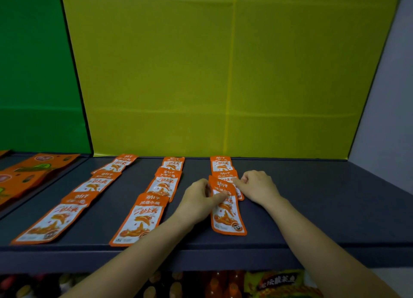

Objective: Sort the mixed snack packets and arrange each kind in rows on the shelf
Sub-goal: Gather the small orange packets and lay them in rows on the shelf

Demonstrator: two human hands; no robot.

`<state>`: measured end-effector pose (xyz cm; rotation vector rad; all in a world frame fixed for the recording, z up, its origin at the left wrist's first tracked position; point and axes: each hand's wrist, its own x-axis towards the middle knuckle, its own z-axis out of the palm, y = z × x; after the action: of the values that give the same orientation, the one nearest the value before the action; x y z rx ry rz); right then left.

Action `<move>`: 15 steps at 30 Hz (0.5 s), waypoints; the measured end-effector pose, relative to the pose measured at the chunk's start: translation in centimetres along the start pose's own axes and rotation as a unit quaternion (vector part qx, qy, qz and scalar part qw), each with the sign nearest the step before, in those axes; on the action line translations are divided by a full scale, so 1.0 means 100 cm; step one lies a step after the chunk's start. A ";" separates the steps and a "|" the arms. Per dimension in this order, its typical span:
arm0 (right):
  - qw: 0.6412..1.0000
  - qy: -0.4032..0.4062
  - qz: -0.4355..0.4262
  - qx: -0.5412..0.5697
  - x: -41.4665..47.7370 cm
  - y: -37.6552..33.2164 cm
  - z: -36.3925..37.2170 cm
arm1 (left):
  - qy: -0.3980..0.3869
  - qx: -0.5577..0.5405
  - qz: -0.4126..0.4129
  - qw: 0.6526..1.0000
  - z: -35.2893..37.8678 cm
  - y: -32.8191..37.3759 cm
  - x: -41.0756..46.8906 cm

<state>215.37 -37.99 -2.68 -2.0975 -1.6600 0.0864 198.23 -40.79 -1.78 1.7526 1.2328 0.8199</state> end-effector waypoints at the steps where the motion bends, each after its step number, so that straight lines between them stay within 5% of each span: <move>1: 1.000 -0.002 0.000 0.000 0.000 0.000 0.000 | 0.006 0.012 0.010 1.000 0.002 0.000 0.001; 15: 0.998 -0.009 0.053 -0.012 -0.002 0.032 -0.021 | 0.071 0.269 0.063 0.958 0.019 -0.004 0.003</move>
<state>218.91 -39.40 -2.09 -2.2084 -1.5670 0.1190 199.75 -40.94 -2.92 2.2554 1.5582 0.7335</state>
